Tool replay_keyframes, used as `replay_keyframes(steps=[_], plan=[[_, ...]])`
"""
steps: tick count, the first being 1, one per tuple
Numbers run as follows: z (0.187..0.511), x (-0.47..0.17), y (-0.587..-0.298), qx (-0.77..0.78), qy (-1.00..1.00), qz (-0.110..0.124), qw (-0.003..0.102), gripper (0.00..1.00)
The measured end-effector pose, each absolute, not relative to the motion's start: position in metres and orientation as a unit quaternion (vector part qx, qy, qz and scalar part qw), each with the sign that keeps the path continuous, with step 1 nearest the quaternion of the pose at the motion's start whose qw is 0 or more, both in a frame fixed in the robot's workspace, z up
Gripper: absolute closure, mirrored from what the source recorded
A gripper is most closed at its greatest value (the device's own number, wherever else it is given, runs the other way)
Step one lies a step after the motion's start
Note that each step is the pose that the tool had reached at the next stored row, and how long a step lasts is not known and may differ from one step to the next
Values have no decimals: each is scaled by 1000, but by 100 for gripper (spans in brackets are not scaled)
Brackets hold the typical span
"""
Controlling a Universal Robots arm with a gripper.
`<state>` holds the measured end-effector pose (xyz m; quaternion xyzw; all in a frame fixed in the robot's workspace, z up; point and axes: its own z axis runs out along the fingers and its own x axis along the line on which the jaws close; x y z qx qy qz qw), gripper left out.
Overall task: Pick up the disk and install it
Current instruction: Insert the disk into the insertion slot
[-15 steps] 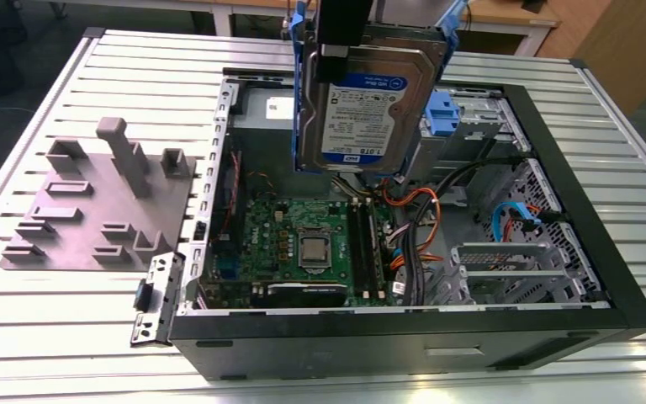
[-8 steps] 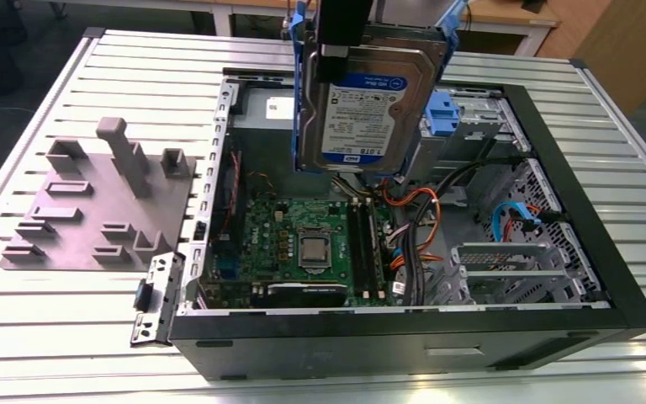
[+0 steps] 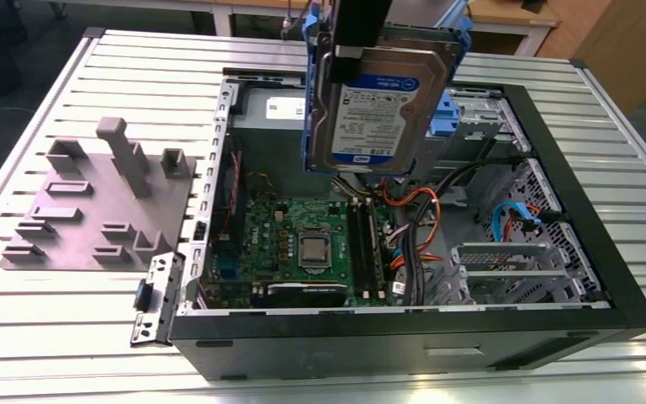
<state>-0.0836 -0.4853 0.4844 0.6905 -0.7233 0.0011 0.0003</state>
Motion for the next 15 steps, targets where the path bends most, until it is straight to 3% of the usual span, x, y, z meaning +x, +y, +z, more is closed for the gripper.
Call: replay_keyframes(steps=[15], plan=[[484,-79,-487,691,-723,1,0,63]])
